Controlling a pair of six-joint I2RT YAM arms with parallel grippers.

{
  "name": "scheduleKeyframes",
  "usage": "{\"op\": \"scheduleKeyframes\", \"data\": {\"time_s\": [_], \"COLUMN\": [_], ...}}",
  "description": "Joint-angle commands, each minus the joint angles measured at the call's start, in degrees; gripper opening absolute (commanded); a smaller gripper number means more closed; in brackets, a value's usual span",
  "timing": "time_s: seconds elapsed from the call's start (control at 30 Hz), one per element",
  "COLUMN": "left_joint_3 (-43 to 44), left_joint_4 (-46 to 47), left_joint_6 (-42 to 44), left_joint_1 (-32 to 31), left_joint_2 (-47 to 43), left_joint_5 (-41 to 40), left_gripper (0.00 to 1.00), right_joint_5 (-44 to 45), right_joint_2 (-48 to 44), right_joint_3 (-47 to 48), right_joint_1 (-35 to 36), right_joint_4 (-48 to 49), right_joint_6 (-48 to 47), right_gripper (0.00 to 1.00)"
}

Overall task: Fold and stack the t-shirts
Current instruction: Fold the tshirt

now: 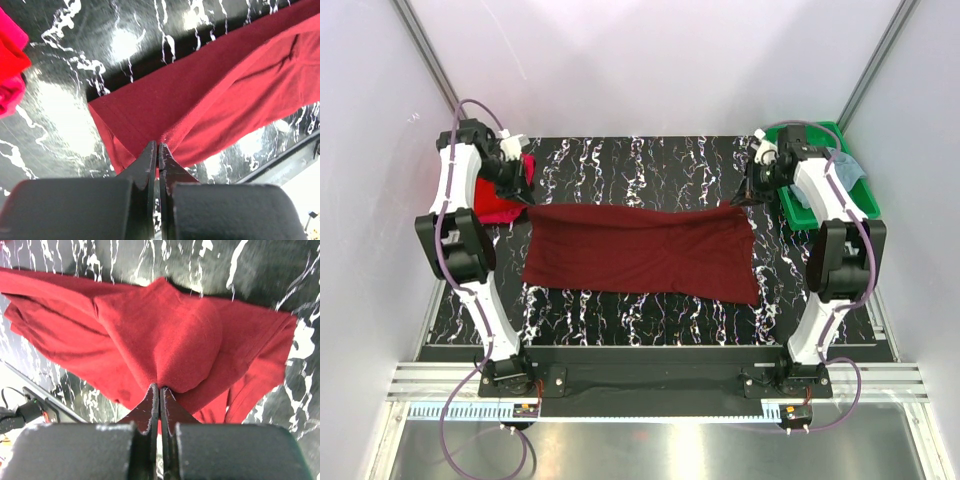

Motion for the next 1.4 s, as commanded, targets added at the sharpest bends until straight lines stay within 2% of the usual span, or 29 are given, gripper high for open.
{"op": "scheduleKeyframes", "data": {"time_s": [0.0,0.37,0.7,0.97,1.33,1.37], "left_joint_3": [-0.39,-1.19,-3.29,-9.09,-14.28,-14.54], "left_joint_4": [-3.12,-10.15,-15.77,-15.95,-15.95,-15.95], "left_joint_6": [2.29,5.90,9.77,10.56,10.91,10.91], "left_joint_1": [0.86,1.39,1.65,1.66,1.66,1.74], "left_joint_2": [-4.79,-5.23,-3.03,-3.64,-2.24,-2.06], "left_joint_5": [1.88,0.12,-3.57,-6.38,-7.44,-7.79], "left_gripper": [0.00,0.00,0.00,0.00,0.00,0.00], "right_joint_5": [-1.13,-0.95,0.80,1.68,4.23,4.41], "right_joint_2": [-6.74,-15.00,-17.91,-20.54,-19.06,-18.79], "right_joint_3": [-2.88,-13.08,-19.67,-24.42,-28.11,-28.29], "right_joint_1": [0.19,0.28,0.19,0.28,0.19,0.28], "right_joint_4": [-0.38,-0.47,-0.82,-0.03,1.73,1.99], "right_joint_6": [-0.84,-0.49,-0.84,-0.22,-1.37,-3.71], "right_gripper": [0.00,0.00,0.00,0.00,0.00,0.00]}}
